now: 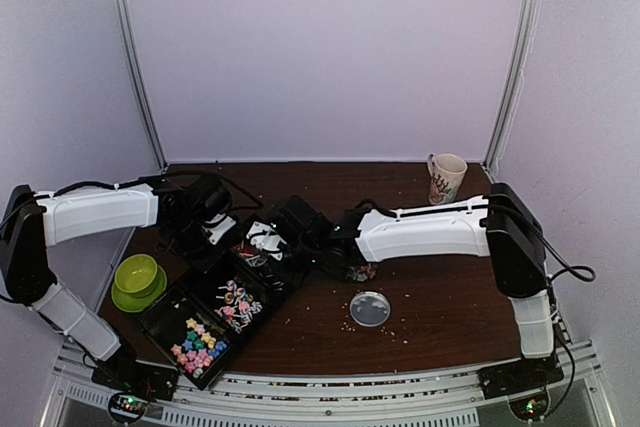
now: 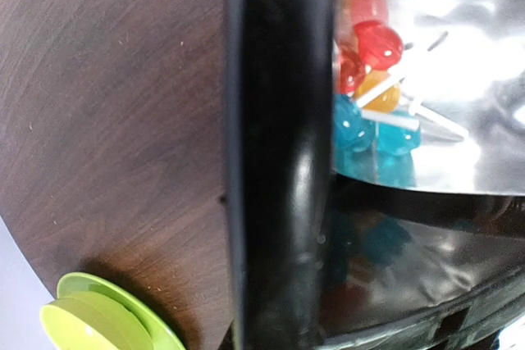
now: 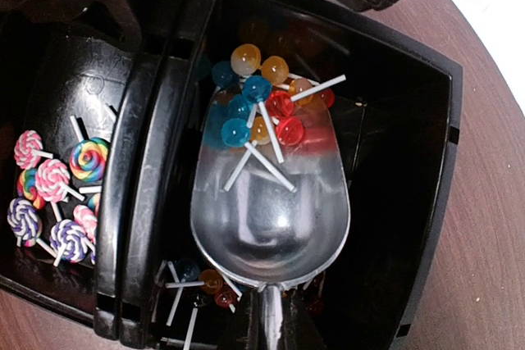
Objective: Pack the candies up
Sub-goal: Scoop the fake candies from the plate.
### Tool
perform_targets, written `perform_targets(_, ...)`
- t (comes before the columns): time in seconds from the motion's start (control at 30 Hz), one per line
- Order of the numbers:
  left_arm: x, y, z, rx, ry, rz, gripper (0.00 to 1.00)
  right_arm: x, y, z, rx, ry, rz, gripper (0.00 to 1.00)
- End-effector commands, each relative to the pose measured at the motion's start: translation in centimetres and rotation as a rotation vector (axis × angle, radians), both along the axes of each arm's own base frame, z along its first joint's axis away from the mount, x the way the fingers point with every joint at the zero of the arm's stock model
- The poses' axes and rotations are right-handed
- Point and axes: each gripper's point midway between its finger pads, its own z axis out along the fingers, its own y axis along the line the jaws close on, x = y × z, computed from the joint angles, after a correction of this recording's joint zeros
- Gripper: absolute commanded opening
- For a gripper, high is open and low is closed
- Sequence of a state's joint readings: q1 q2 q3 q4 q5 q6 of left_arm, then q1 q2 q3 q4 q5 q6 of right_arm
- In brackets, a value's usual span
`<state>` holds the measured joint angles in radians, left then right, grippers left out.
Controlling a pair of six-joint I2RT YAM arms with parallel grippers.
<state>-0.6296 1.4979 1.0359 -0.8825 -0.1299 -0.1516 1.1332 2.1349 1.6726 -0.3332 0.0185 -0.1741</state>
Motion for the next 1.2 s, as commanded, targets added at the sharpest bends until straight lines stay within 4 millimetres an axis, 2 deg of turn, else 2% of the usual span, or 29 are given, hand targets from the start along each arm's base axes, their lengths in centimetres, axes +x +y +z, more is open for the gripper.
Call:
perform_targets(0.0,2.4,-5.6,4.1,-0.273,-0.13,-0.074,0.0,-2.8,1.2,-4.3,0.028,0.087,0.111,0.0)
perform_targets(0.27,2.6,-5.7,4.4,-0.327,-0.117,-0.061,0.0,-3.4,1.0,-4.8,0.135,0.082,0.13,0.0)
perform_targets(0.43,2.7,-5.7,4.3,-0.334,-0.11,-0.058,0.0,-3.3,0.8,-4.5,0.212,0.073,0.123,0.0)
perform_targets(0.53,2.7,-5.6,4.2,-0.335,-0.102,-0.053,0.0,-3.0,0.6,-3.6,0.26,0.061,0.114,0.0)
perform_targets(0.8,2.9,-5.3,3.8,-0.343,-0.083,-0.033,0.0,-2.4,-1.2,0.7,0.429,0.001,0.085,0.0)
perform_targets(1.17,3.1,-4.5,3.2,-0.3,-0.082,-0.009,0.0,-1.9,-3.7,3.6,0.505,-0.086,0.041,0.0)
